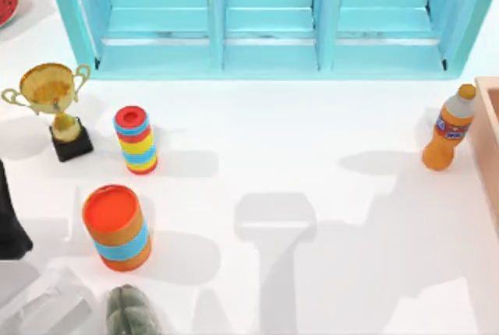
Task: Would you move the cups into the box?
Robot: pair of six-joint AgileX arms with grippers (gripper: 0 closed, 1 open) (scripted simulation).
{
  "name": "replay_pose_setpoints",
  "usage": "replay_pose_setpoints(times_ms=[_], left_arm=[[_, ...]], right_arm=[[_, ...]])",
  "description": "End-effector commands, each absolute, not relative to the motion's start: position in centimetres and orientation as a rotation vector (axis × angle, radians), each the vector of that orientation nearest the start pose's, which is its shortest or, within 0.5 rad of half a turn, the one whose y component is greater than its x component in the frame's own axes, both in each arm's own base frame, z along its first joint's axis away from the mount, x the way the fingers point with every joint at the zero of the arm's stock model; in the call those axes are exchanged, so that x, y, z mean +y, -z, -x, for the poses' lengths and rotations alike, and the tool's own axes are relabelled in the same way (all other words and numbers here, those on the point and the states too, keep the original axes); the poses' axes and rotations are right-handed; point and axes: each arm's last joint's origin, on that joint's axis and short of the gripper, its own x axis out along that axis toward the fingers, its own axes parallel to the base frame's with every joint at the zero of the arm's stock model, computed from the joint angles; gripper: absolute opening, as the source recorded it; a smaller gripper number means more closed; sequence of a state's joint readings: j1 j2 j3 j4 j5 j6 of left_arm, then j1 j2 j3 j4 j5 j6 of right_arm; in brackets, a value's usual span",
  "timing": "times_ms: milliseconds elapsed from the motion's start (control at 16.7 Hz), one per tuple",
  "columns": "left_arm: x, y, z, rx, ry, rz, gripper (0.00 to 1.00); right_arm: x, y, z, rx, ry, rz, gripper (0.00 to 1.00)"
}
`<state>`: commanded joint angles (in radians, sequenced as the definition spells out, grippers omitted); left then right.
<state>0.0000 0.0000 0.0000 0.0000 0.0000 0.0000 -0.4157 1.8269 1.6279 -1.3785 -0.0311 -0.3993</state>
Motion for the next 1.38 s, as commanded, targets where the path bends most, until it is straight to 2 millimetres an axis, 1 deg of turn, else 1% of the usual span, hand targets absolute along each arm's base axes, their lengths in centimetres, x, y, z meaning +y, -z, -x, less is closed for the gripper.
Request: replay_pose_setpoints(times_ms=[360, 480, 660, 1380], left_arm=[[-0.1, -16.0, -10.6, 0.0, 0.0, 0.0, 1.0], [-0.1, -16.0, -10.6, 0.0, 0.0, 0.0, 1.0], [-0.1, -16.0, -10.6, 0.0, 0.0, 0.0, 1.0], [-0.1, -16.0, -10.6, 0.0, 0.0, 0.0, 1.0]], right_arm=[[-12.7, -21.9, -31.6, 1.557, -0.014, -0.031, 0.0], [-12.6, -21.4, -31.6, 1.556, -0.014, -0.03, 0.0], [-12.6, -21.4, -31.6, 1.556, -0.014, -0.03, 0.0], [-12.6, -21.4, -31.6, 1.556, -0.014, -0.03, 0.9]])
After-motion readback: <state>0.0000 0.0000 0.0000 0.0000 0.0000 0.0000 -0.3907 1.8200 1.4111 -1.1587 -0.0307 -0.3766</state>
